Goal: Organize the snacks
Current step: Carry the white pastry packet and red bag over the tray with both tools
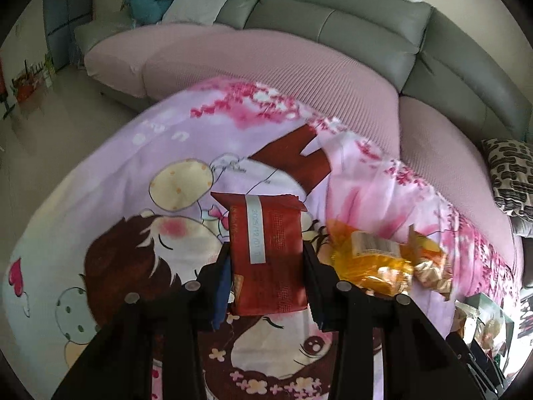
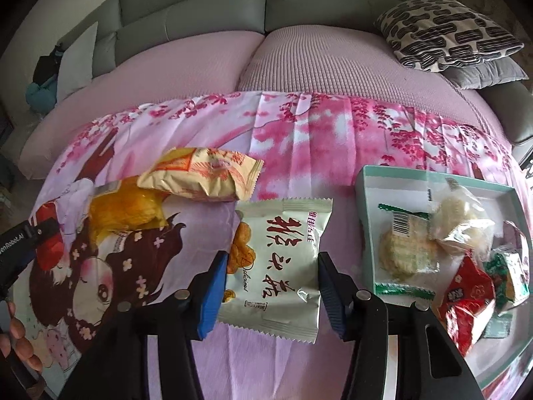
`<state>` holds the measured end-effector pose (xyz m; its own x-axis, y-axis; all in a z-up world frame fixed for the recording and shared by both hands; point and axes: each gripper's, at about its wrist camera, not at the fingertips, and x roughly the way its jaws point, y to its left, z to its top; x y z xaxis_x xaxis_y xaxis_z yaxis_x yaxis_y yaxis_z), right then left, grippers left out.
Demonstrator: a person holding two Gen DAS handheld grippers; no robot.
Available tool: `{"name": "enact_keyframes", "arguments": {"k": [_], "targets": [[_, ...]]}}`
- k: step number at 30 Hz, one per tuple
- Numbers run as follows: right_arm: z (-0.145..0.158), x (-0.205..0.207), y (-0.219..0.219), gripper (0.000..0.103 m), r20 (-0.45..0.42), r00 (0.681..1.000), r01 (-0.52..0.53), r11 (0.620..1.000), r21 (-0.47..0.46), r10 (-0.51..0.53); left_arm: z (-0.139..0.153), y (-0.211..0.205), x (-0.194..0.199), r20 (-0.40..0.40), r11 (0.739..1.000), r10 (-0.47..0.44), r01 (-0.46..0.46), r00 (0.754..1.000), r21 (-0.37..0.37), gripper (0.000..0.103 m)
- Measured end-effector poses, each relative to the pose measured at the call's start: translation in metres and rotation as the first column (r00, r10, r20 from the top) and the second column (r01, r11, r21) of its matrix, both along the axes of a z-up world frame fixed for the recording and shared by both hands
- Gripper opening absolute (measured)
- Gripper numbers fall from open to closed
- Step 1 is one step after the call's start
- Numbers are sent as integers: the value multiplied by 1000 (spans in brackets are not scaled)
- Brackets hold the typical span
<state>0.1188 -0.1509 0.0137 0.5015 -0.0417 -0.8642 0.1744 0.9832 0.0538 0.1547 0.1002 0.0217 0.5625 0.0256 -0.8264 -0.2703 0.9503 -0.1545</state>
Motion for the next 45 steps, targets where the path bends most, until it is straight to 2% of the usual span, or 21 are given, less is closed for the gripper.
{"name": "enact_keyframes", "arguments": {"k": [15,19,25,31,37,45], "targets": [[42,-47,-24,56,87,994,58,998,21,-60,44,-37,-23,101,994,-105,102,989,41,41],[46,-58,-41,56,95,991,91,996,27,-93,55,-57,-29,130,987,-158,153,979,44,41],[53,-75,-76,56,112,978,174,984,41,-177,64,-103,-35,145,960,-281,275,949,60,41],[58,-92,-119,56,129,951,275,959,67,-282,71,-161,-47,170,898,-439,438,882,46,41],[61,-111,-160,56,136,916,365,925,104,-377,73,-219,-64,160,818,-575,570,803,79,41],[61,-143,-212,56,140,852,488,862,137,-505,64,-272,-85,114,724,-689,680,715,111,41]]}}
